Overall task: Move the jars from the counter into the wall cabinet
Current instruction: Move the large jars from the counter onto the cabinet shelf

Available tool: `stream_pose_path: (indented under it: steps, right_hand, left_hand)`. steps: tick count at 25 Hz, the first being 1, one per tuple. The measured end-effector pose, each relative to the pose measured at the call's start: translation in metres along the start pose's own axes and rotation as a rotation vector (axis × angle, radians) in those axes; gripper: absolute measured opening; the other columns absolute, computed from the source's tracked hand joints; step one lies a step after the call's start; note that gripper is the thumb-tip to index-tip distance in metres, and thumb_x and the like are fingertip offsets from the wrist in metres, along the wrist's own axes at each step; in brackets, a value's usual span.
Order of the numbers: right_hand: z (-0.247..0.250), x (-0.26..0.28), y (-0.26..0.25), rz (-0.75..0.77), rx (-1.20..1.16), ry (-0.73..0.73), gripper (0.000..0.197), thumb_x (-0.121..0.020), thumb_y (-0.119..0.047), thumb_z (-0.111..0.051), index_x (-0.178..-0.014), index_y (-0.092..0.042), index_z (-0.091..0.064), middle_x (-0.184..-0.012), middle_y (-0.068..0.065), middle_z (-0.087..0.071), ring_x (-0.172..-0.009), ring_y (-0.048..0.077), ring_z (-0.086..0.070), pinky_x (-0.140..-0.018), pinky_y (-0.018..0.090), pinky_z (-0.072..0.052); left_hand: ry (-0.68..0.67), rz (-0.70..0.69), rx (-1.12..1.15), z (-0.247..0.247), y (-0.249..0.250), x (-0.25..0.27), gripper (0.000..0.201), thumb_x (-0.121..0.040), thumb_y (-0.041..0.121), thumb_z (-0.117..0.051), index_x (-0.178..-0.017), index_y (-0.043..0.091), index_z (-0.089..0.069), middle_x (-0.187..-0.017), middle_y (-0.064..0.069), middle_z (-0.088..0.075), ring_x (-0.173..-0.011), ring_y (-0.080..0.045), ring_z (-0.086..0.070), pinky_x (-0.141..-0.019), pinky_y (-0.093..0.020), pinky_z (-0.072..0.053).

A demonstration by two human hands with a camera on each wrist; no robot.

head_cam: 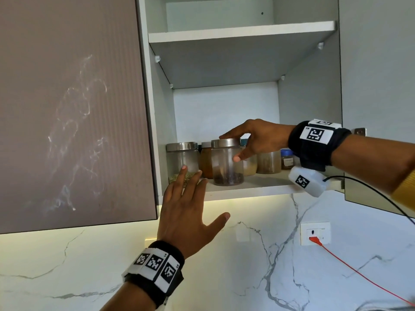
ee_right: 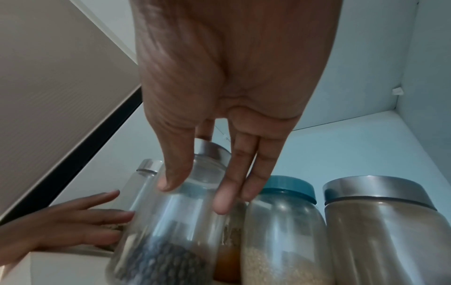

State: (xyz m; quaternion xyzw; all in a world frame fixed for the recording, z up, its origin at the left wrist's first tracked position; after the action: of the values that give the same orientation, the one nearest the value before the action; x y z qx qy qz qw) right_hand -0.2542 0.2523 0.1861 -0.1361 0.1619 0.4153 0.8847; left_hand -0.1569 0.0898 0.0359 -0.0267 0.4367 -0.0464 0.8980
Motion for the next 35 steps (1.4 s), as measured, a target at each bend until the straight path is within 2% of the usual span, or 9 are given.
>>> stream_pose_path:
  steps: [4, 7, 9, 11, 14, 22, 26, 30, 35]
  right_hand:
    - [-0.004, -0.008, -0.006, 0.035, 0.034, -0.004, 0.073, -0.086, -0.039, -0.082, -0.152, -0.031, -0.053, -0.146, -0.006, -0.064, -0.116, 0.003, -0.063, -0.116, 0.038, -0.039]
    - [-0.010, -0.014, -0.013, 0.067, 0.036, -0.004, 0.074, -0.086, -0.041, -0.082, -0.153, -0.032, -0.052, -0.150, -0.008, -0.060, -0.083, -0.030, -0.057, -0.110, 0.033, -0.041]
    - [-0.010, -0.017, -0.016, 0.069, 0.054, 0.016, 0.075, -0.085, -0.044, -0.082, -0.153, -0.033, -0.052, -0.150, -0.008, -0.059, -0.072, -0.035, -0.051, -0.110, 0.033, -0.042]
    - [-0.010, -0.019, -0.019, 0.072, 0.095, 0.029, 0.077, -0.084, -0.050, -0.081, -0.153, -0.034, -0.052, -0.150, -0.008, -0.060, -0.092, -0.024, -0.061, -0.115, 0.039, -0.043]
    - [-0.011, -0.021, -0.019, 0.076, 0.136, 0.043, 0.078, -0.083, -0.055, -0.079, -0.153, -0.034, -0.052, -0.149, -0.008, -0.061, -0.133, 0.015, -0.059, -0.118, 0.044, -0.041]
    - [-0.014, -0.024, -0.026, 0.069, 0.182, 0.051, 0.075, -0.085, -0.057, -0.077, -0.153, -0.037, -0.050, -0.145, -0.008, -0.064, -0.121, 0.022, -0.067, -0.112, 0.042, -0.046]
    - [-0.017, -0.020, -0.027, 0.052, 0.139, 0.036, 0.075, -0.088, -0.054, -0.076, -0.155, -0.036, -0.048, -0.146, -0.008, -0.062, -0.090, 0.004, -0.067, -0.100, 0.031, -0.049]
    - [-0.022, -0.013, -0.025, -0.014, 0.271, -0.016, 0.100, -0.087, -0.064, -0.071, -0.165, -0.034, -0.018, -0.162, 0.003, -0.043, -0.141, 0.028, -0.050, -0.116, 0.046, -0.042]
    - [-0.025, 0.042, -0.045, -0.018, 0.430, 0.082, 0.101, -0.089, -0.070, -0.063, -0.165, -0.030, -0.010, -0.152, 0.008, -0.049, -0.125, 0.032, -0.062, -0.096, 0.043, -0.053]
  left_hand:
    - [-0.024, 0.031, -0.023, -0.001, -0.001, -0.003, 0.087, -0.087, 0.084, -0.032, -0.152, 0.027, -0.042, -0.170, 0.003, -0.023, -0.160, -0.026, 0.000, -0.124, -0.046, -0.006]
    - [-0.043, 0.066, -0.018, -0.002, -0.003, -0.006, 0.090, -0.086, 0.084, -0.027, -0.155, 0.027, -0.037, -0.173, 0.005, -0.003, -0.159, -0.027, 0.011, -0.124, -0.047, -0.004]
    - [-0.055, 0.079, -0.031, -0.002, -0.003, -0.007, 0.093, -0.086, 0.086, -0.023, -0.157, 0.027, -0.032, -0.173, 0.006, 0.005, -0.158, -0.027, 0.017, -0.125, -0.048, -0.004]
    - [-0.060, 0.092, -0.048, -0.004, -0.002, -0.006, 0.097, -0.086, 0.087, -0.021, -0.159, 0.024, -0.030, -0.173, 0.006, 0.006, -0.158, -0.027, 0.017, -0.126, -0.050, -0.007]
    - [-0.080, 0.111, -0.050, -0.007, -0.002, -0.005, 0.102, -0.085, 0.089, -0.018, -0.162, 0.023, -0.023, -0.173, 0.005, 0.007, -0.158, -0.028, 0.016, -0.127, -0.054, -0.012]
    - [-0.121, 0.097, -0.115, -0.006, 0.001, -0.006, 0.102, -0.084, 0.087, -0.021, -0.159, 0.019, -0.026, -0.173, 0.000, 0.005, -0.158, -0.033, 0.011, -0.124, -0.053, -0.013]
    - [-0.124, 0.110, -0.113, -0.004, 0.002, -0.006, 0.102, -0.083, 0.086, -0.024, -0.157, 0.016, -0.032, -0.173, -0.002, 0.001, -0.158, -0.036, 0.006, -0.123, -0.056, -0.018]
    - [-0.137, 0.094, -0.134, -0.003, 0.002, -0.006, 0.099, -0.086, 0.083, -0.027, -0.158, 0.015, -0.029, -0.173, -0.003, 0.003, -0.158, -0.037, 0.007, -0.123, -0.054, -0.019]
    - [-0.030, 0.029, -0.110, 0.002, 0.003, 0.006, 0.090, -0.089, 0.071, -0.039, -0.156, 0.011, -0.036, -0.170, -0.012, -0.019, -0.159, -0.034, -0.005, -0.125, -0.053, -0.017]
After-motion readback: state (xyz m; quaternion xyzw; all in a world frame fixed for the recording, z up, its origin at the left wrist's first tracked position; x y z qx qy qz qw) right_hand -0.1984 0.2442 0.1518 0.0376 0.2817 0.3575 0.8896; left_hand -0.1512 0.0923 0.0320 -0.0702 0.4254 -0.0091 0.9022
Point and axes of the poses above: each hand's wrist, its own x-axis away from the middle knuckle, its own z-axis out of the back of the hand, y = z × x, the point moved 8 cm from there along -x, towards the middle knuckle
